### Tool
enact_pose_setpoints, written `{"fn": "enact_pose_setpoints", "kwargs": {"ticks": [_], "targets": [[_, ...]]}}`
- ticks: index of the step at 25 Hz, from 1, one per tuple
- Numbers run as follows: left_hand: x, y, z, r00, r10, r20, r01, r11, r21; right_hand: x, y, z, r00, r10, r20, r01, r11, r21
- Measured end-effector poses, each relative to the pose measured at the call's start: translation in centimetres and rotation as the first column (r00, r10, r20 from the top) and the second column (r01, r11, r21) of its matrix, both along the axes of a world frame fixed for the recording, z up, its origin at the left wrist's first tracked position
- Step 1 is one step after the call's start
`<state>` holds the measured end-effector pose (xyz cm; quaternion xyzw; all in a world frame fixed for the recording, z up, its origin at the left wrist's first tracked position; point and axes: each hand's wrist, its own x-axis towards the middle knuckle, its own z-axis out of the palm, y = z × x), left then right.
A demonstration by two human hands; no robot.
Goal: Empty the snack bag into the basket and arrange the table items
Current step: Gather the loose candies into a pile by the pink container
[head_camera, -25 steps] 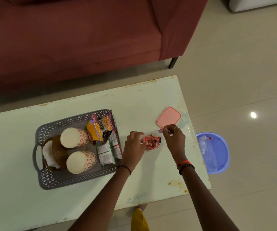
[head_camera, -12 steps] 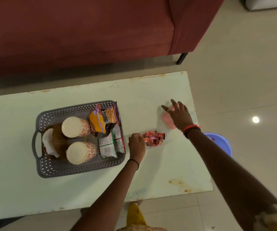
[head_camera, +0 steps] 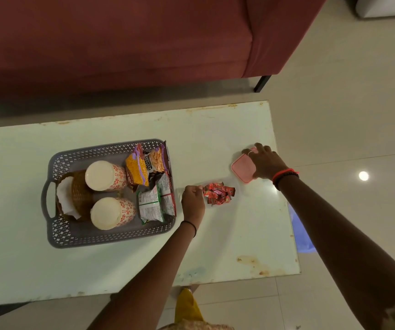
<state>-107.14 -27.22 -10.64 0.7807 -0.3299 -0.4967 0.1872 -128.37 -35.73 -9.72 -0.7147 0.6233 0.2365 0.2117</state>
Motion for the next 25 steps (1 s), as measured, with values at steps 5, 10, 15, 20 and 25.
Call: {"fn": "enact_pose_setpoints", "kwargs": {"ticks": [5, 10, 15, 20, 25], "targets": [[0.4, -1.3, -0.2, 0.999, 0.008, -0.034, -0.008, 1.000, 0.001, -0.3, 1.7, 0.5, 0.997, -0.071, 0.002, 0.071, 0.996, -0.046], [0.7, -1.7, -0.3, 0.982, 0.114, -0.152, -0.098, 0.989, 0.110, -1.1, 2.8, 3.4, 0.896, -0.390, 0.213, 0.402, 0.916, -0.015], [1.2, -1.6, 0.8, 0.879, 0.331, -0.343, -0.239, 0.928, 0.285, 3.3, 7.4, 6.3, 0.862, -0.315, 0.398, 0.468, 0.796, -0.384], [1.5, -1.2, 1.0, 0.883, 0.299, -0.363, -0.214, 0.942, 0.257, 8.0, 13.1, 3.9, 0.948, 0.027, 0.318, 0.144, 0.852, -0.503], [1.6, -0.3, 0.1, 0.941, 0.113, -0.318, -0.085, 0.991, 0.101, 9.1, 13.3, 2.5, 0.955, -0.083, 0.285, 0.189, 0.911, -0.366]]}}
